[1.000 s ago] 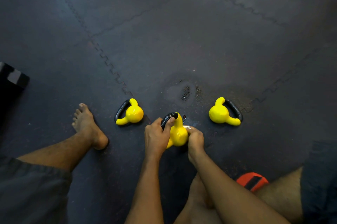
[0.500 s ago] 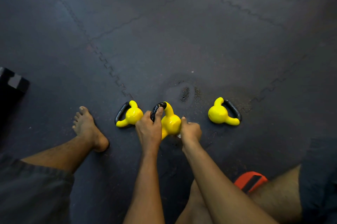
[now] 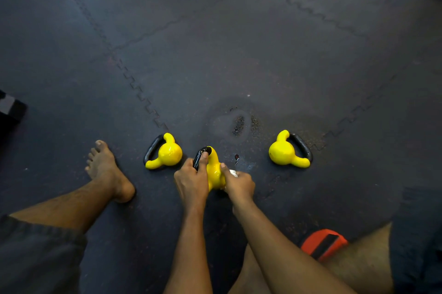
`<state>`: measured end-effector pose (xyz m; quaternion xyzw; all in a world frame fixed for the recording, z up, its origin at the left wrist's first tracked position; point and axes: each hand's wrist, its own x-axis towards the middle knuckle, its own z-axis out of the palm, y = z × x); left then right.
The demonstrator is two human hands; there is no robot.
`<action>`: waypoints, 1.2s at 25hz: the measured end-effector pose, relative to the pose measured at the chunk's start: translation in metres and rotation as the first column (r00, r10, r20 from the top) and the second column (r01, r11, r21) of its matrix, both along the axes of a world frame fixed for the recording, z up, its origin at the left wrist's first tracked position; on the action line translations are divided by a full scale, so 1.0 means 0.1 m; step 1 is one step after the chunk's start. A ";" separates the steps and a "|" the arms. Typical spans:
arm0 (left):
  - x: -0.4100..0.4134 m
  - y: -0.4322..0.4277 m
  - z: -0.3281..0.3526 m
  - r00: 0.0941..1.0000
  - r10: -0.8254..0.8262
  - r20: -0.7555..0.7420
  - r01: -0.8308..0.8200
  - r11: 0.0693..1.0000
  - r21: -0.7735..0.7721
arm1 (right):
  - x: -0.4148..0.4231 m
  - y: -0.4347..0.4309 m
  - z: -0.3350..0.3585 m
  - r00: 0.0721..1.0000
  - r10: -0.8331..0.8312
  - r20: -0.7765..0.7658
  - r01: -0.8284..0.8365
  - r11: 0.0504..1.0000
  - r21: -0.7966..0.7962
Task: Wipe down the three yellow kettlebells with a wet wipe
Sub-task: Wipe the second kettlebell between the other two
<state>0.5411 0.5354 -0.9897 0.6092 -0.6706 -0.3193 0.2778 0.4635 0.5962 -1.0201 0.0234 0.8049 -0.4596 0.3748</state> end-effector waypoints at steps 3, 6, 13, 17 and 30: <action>-0.05 -0.04 -0.02 1.000 0.007 -0.012 -0.007 1.000 0.004 | 0.00 0.05 -0.03 0.995 -0.052 -0.083 0.049 0.998 -0.038; -0.11 -0.13 -0.04 1.000 -0.002 0.001 0.002 1.000 -0.012 | -0.05 -0.01 0.05 0.985 -0.058 -0.161 0.052 0.998 -0.041; -0.07 -0.49 -0.17 1.000 0.010 0.021 -0.010 0.999 0.038 | -0.11 -0.15 0.01 0.975 0.025 -0.219 -0.040 0.997 -0.062; -0.10 -0.70 -0.14 0.994 -0.064 0.085 0.065 0.998 -0.016 | -0.04 -0.14 -0.02 0.977 0.053 -0.208 -0.065 0.996 -0.053; 0.18 -0.86 -0.08 0.957 -0.164 0.239 0.166 0.986 0.010 | 0.00 0.00 0.22 0.950 0.151 -0.274 -0.178 0.981 -0.076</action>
